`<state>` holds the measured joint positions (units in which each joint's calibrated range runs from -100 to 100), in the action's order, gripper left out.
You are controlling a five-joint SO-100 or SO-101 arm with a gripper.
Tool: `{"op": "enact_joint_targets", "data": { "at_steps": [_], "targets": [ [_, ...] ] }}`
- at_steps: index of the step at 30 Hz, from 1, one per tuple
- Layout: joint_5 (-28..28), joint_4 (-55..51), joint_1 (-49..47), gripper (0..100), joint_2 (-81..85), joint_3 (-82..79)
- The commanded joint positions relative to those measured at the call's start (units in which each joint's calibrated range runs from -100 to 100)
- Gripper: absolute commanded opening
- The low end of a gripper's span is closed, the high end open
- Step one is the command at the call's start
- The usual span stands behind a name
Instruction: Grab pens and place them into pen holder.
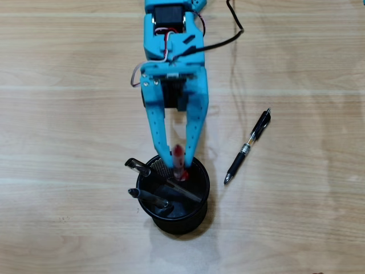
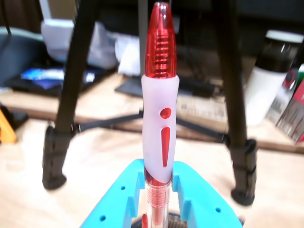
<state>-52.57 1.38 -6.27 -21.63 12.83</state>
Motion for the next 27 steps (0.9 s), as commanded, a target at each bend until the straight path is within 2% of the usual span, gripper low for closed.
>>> {"op": "enact_joint_targets", "data": {
  "at_steps": [1, 6, 14, 20, 24, 27],
  "targets": [
    [-0.24, 0.04, 0.60, 2, 0.25, -1.43],
    [-2.01, 1.16, 0.60, 2, -0.93, -5.30],
    [-2.06, 21.56, 0.41, 2, -4.54, -13.86],
    [-2.06, 22.68, 0.78, 3, -4.54, -14.31],
    [-2.06, 22.94, 0.69, 12, -4.45, -14.31],
    [-2.01, 22.94, 0.69, 13, -3.86, -14.49]
  ]
}}
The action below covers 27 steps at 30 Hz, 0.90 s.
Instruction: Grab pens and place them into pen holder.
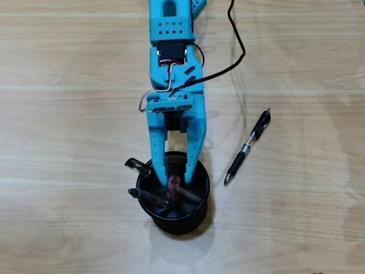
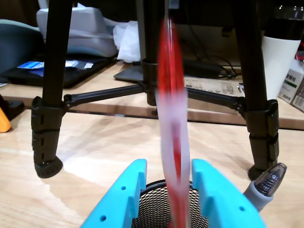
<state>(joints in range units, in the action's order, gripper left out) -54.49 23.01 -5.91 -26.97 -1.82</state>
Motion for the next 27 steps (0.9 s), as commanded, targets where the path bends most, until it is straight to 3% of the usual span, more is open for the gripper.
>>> {"op": "enact_joint_targets", "data": {
  "at_steps": [1, 7, 11, 14, 22, 27],
  "targets": [
    [-0.09, 1.23, 0.33, 14, 1.65, 0.15],
    [0.16, 0.62, 0.05, 13, 4.42, -0.12],
    [0.32, 0.36, -0.67, 1, 11.31, -6.16],
    [0.32, -4.28, -2.49, 3, 18.11, -13.28],
    [-0.14, -38.03, -11.57, 2, 34.49, -25.17],
    [-7.61, -56.20, -18.10, 2, 34.83, -24.63]
  ]
}}
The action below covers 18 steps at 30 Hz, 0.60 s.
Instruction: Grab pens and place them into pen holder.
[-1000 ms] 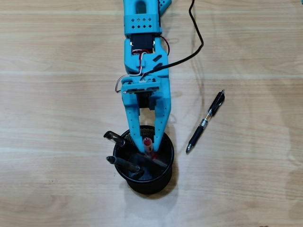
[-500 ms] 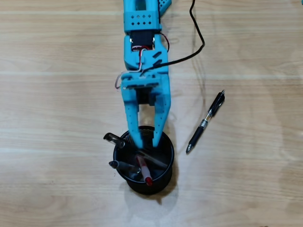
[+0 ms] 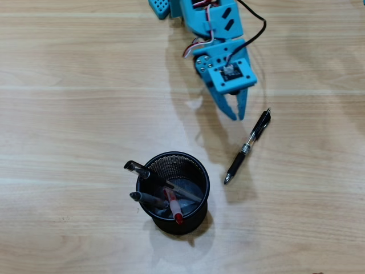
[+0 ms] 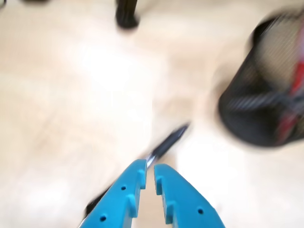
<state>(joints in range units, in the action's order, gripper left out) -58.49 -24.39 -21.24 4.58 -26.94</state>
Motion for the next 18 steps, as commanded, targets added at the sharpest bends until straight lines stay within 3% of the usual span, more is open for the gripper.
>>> {"op": "enact_joint_targets", "data": {
  "at_steps": [1, 8, 18],
  "targets": [
    [-4.88, -10.35, -3.95, 2, 2.94, 0.58],
    [-9.35, -15.77, -7.31, 2, -4.96, 8.24],
    [-9.45, -34.54, -8.85, 2, -25.03, 41.77]
  ]
}}
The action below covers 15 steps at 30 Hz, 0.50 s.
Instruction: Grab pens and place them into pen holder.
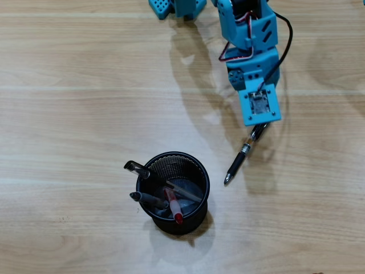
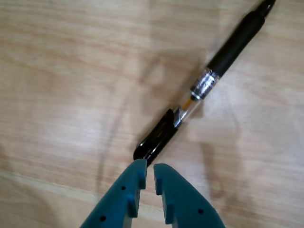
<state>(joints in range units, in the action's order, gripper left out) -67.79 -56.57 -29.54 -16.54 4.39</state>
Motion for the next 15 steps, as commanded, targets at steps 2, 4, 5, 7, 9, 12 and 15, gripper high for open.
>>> {"op": "enact_joint_targets", "data": {
  "at_steps": [2, 4, 5, 7, 9, 12, 15],
  "targets": [
    [-0.15, -2.62, -0.28, 2, -8.03, 15.12],
    [-0.15, -2.62, 0.27, 2, -11.39, 18.45],
    [-0.15, -2.62, 0.72, 2, -12.65, 19.63],
    [-0.15, -2.62, 1.99, 2, -15.09, 21.61],
    [-0.15, -2.62, 2.99, 2, -16.93, 23.05],
    [-0.10, -2.79, 4.35, 2, -17.77, 23.23],
    [-0.10, -4.68, 4.90, 6, -17.86, 23.41]
  ]
}}
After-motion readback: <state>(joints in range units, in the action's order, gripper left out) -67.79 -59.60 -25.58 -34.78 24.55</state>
